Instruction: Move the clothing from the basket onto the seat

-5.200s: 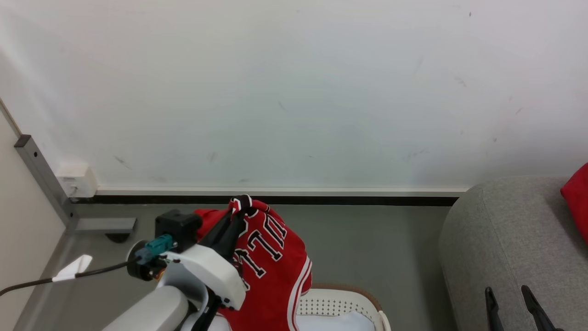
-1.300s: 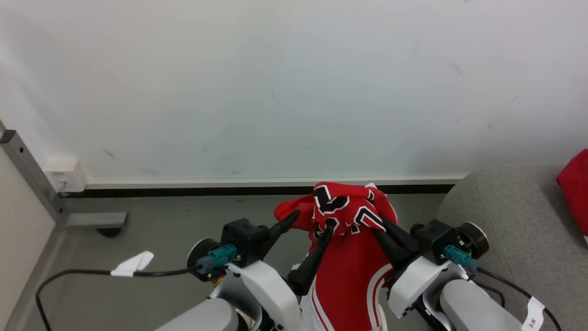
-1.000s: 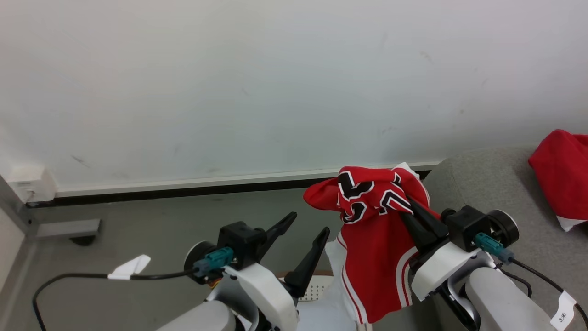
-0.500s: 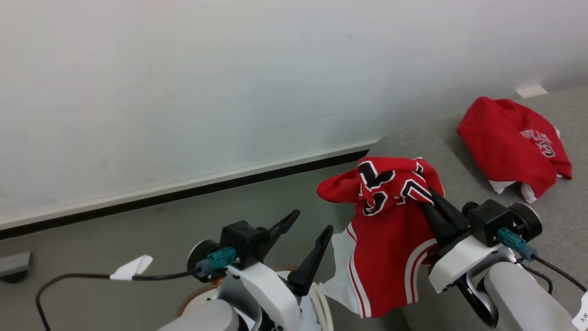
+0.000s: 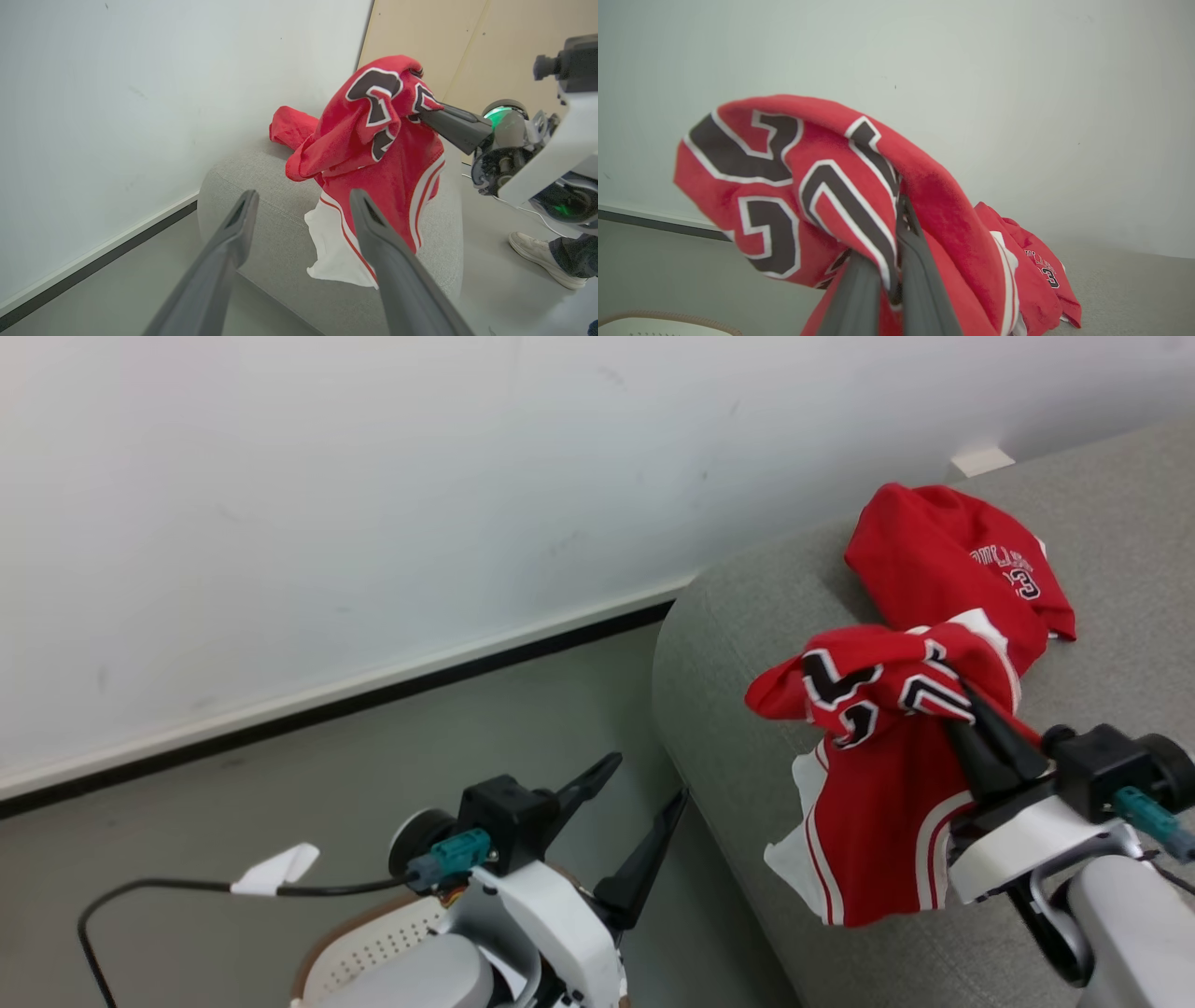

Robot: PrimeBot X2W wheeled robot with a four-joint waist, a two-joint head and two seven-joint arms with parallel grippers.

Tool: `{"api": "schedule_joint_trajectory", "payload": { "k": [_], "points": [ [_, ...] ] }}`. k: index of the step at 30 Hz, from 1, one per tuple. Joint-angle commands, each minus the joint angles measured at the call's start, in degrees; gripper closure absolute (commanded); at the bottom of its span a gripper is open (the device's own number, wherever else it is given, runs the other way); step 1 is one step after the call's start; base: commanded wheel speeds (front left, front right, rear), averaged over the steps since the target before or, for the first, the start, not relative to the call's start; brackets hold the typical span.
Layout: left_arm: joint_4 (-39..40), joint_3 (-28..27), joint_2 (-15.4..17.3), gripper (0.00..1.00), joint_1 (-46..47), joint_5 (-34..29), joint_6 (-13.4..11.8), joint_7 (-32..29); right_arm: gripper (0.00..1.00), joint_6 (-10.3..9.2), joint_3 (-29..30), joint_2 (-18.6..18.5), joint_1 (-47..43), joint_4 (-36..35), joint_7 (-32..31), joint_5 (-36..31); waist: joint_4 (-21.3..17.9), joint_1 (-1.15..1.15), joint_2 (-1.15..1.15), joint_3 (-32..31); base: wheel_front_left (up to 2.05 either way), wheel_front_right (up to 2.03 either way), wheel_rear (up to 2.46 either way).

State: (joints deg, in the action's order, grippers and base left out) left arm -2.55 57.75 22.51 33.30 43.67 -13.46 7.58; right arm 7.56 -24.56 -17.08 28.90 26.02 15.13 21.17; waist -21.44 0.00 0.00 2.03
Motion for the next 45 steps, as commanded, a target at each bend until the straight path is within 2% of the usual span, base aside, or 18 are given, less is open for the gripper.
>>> {"api": "schedule_joint_trajectory", "payload": {
  "k": [1, 10, 14, 19, 24, 28, 30, 34, 35, 36, 37, 38, 42, 45],
  "points": [
    [0.7, 0.0, 0.3, 0.00, 1.1, -0.9, 0.1, -0.4, 1.00, -0.15, 1.4, -0.8, -0.9, -1.0, 0.0, -0.3, 0.1, 0.00, 0.00, 1.9, 0.00, 0.00, 0.00],
    [3.8, -0.4, 2.6, 0.00, 10.4, -4.4, 1.6, -4.6, 1.00, -0.15, 15.6, -1.0, 4.1, -7.8, 0.0, -4.9, 3.7, 0.00, 0.00, 16.7, 0.00, 0.00, 0.00],
    [4.4, -0.6, 2.7, 0.00, 16.1, -6.4, 3.1, -6.5, 1.00, -0.15, 24.2, -1.2, 10.2, -9.8, 0.0, -7.3, 6.3, 0.00, 0.00, 23.7, 0.00, 0.00, 0.00],
    [4.1, -1.3, 1.6, 0.00, 22.0, -7.8, 4.4, -7.4, 1.00, -0.15, 32.7, -3.7, 20.2, -9.6, -2.5, -8.6, 8.5, 0.00, 0.00, 30.0, 0.00, 0.00, 0.00],
    [3.6, -1.3, 0.3, 0.00, 25.9, -9.3, 5.3, -7.6, 1.00, -0.14, 39.8, -8.1, 28.1, -4.9, -7.9, -9.3, 10.1, 0.00, 0.00, 34.4, 0.00, 0.00, 0.00],
    [3.3, -0.8, -0.9, 0.00, 27.6, -9.8, 5.8, -7.4, 1.00, -0.15, 43.4, -10.7, 29.8, 1.1, -10.6, -12.2, 11.4, 0.00, 0.00, 36.3, 0.00, 0.00, 0.00],
    [3.0, -0.6, -1.5, 0.00, 28.0, -9.8, 6.1, -7.2, 1.00, -0.15, 45.7, -10.5, 29.5, 5.3, -10.8, -14.0, 11.9, 0.00, 0.00, 37.0, 0.00, 0.00, 0.00],
    [2.1, -0.2, -2.6, 0.00, 27.6, -9.4, 6.2, -6.5, 1.00, -0.15, 50.3, -7.8, 27.3, 14.7, -9.5, -17.1, 12.4, 0.00, 0.00, 36.8, 0.00, 0.00, 0.00],
    [1.8, 0.0, -2.7, 0.00, 27.3, -9.3, 6.2, -6.3, 0.87, -0.15, 51.3, -7.3, 27.0, 16.5, -8.7, -17.9, 12.5, 0.00, 0.00, 36.6, 0.00, 0.00, 0.00],
    [1.6, 0.2, -3.0, 0.00, 27.0, -9.2, 6.3, -6.1, 0.59, -0.15, 52.4, -6.9, 26.6, 18.1, -7.8, -18.8, 12.6, 0.00, 0.00, 36.2, 0.00, 0.00, 0.00],
    [1.3, 0.3, -3.1, 0.00, 26.7, -9.0, 6.3, -5.9, 0.10, -0.15, 53.2, -6.5, 26.3, 19.4, -6.7, -19.9, 12.6, 0.00, 0.00, 35.8, 0.00, 0.00, 0.00],
    [1.0, 0.4, -3.1, 0.00, 26.5, -8.8, 6.4, -5.9, 0.00, -0.15, 53.9, -5.7, 26.1, 20.5, -5.8, -20.9, 12.6, 0.00, 0.00, 35.4, 0.00, 0.00, 0.00],
    [0.6, -0.1, -2.9, 0.00, 26.0, -8.4, 5.8, -5.0, 0.00, -0.15, 55.1, -3.9, 25.6, 22.6, -3.2, -22.4, 12.2, 0.00, 0.00, 33.9, 0.00, 0.00, 0.00],
    [-0.3, -1.2, -2.5, 0.00, 23.8, -7.9, 4.4, -3.1, 0.00, -0.15, 54.4, -1.5, 23.4, 23.5, -1.3, -23.5, 11.0, 0.00, 0.00, 30.7, 0.00, 0.00, 0.00]
  ]
}}
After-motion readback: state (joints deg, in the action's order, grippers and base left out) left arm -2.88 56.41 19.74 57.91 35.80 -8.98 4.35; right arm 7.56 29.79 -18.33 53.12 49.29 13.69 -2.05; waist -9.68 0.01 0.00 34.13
